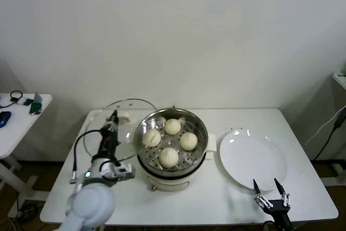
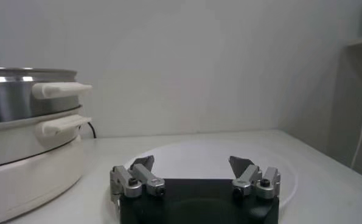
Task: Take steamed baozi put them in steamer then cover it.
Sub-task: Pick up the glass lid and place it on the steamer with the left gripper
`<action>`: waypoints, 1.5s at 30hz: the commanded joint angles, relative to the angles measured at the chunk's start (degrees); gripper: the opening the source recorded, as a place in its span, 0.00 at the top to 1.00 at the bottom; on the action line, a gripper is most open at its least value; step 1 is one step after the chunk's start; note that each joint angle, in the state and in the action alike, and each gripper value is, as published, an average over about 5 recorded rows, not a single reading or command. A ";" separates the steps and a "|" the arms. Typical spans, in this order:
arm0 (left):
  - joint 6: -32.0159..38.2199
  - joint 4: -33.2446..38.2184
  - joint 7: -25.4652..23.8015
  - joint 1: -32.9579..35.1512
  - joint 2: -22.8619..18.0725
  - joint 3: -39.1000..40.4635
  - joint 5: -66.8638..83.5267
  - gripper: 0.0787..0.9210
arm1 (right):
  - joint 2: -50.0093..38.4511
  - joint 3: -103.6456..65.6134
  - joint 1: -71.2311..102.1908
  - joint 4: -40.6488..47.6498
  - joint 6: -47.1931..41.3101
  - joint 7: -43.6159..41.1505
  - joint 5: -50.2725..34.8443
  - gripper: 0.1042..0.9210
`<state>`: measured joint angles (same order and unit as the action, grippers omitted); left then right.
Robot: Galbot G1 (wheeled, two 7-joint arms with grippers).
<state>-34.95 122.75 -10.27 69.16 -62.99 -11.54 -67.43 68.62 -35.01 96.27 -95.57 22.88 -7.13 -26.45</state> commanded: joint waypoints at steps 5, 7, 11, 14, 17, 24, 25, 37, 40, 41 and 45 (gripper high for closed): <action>-3.58 -8.12 -4.74 -6.92 -18.44 15.27 -19.02 0.93 | 0.60 -0.12 -1.19 1.57 0.47 -0.04 0.80 0.12; -3.10 -9.37 -4.52 -6.63 -20.27 15.81 -21.17 0.93 | 0.20 -0.31 -1.01 1.65 0.77 -0.01 0.40 0.12; -2.20 -11.57 -3.99 -6.36 -23.78 16.49 -24.82 0.93 | -0.56 -0.64 -0.73 1.85 1.33 0.07 -0.48 0.12; -1.92 -12.97 -3.65 -6.48 -25.41 16.84 -26.14 0.93 | -0.72 -0.82 -0.69 1.95 1.48 0.07 -0.76 0.12; -1.95 -14.24 -3.47 -6.71 -26.17 16.97 -26.67 0.93 | -0.69 -0.89 -0.70 2.12 1.61 0.06 -0.80 0.12; -1.36 -15.55 -3.33 -5.38 -27.32 16.65 -28.96 0.93 | -1.11 -0.80 -0.58 2.82 2.41 0.05 -1.18 0.12; -1.25 -15.60 -3.31 -5.03 -27.41 16.64 -29.24 0.93 | -1.21 -0.76 -0.59 2.94 2.50 0.06 -1.23 0.12; -0.56 -15.64 -2.88 -3.35 -27.04 15.61 -30.55 0.93 | -1.59 -0.64 -0.98 3.55 2.82 0.00 -1.56 0.12; -0.45 -15.90 -2.71 -3.28 -26.99 15.49 -30.56 0.93 | -1.60 -0.62 -1.03 3.66 2.90 0.01 -1.60 0.12; -0.40 -16.08 -2.59 -3.27 -26.97 15.45 -30.57 0.93 | -1.60 -0.62 -1.06 3.69 2.94 0.01 -1.60 0.12; -0.23 -16.74 -2.13 -3.14 -26.59 15.24 -30.62 0.93 | -1.59 -0.66 -1.09 3.70 3.09 0.00 -1.70 0.12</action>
<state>-35.30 107.20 -12.81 65.63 -89.19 3.60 -96.98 67.07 -35.62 95.21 -91.91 25.81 -7.13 -27.98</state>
